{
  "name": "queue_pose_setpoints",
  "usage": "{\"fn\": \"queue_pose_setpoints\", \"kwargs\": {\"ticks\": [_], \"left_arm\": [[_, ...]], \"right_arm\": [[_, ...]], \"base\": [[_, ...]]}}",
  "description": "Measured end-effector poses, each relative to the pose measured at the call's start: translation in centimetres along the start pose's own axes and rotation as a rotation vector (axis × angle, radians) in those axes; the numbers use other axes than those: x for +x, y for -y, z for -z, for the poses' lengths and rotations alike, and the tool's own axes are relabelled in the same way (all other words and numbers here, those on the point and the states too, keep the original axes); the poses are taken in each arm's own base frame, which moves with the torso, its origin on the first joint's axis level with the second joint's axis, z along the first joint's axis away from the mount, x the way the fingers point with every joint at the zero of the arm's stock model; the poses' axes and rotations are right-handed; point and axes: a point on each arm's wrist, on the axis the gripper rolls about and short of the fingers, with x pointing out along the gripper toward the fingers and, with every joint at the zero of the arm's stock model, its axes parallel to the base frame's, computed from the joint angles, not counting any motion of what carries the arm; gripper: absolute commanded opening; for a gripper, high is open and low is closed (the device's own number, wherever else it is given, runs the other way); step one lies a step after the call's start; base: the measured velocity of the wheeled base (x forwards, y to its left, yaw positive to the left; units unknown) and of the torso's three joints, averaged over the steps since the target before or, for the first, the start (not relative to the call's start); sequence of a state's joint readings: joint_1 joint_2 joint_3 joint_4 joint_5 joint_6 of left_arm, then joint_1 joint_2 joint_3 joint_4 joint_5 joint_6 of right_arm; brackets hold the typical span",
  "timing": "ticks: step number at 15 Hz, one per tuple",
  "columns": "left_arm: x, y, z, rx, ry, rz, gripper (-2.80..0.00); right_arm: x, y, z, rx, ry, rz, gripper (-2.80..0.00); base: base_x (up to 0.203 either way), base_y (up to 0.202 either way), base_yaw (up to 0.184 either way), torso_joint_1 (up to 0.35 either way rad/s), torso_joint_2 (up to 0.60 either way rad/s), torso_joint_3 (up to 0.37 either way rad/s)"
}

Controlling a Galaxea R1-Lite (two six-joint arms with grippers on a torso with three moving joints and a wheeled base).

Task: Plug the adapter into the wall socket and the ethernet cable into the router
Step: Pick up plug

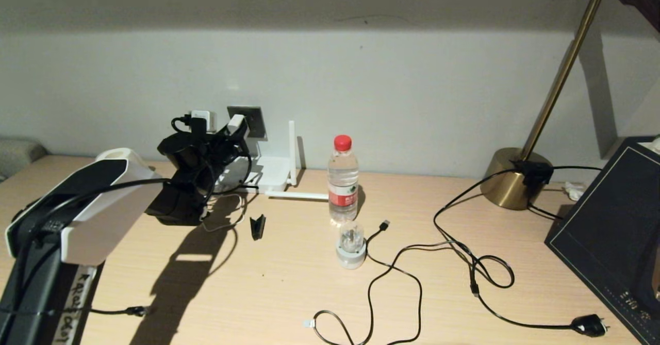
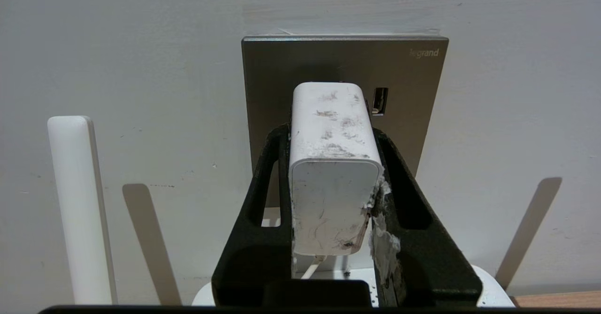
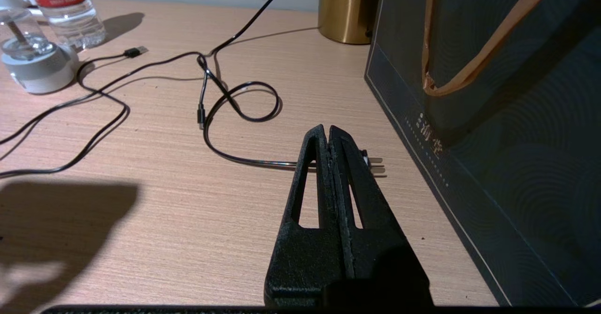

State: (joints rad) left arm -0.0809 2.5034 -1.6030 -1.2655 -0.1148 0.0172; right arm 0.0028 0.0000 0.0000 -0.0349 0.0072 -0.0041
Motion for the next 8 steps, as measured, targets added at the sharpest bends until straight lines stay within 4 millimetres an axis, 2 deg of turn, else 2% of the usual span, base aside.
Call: {"fn": "queue_pose_setpoints", "kwargs": {"ticks": [8], "left_arm": [[0.17,0.49,-0.28,-0.004,-0.005,-0.010,-2.80]], "right_arm": [[0.00,0.00,0.01,0.000,-0.001,0.000,-2.80]], "base": [[0.000,0.000,0.000,0.000,0.00,0.000]]}}
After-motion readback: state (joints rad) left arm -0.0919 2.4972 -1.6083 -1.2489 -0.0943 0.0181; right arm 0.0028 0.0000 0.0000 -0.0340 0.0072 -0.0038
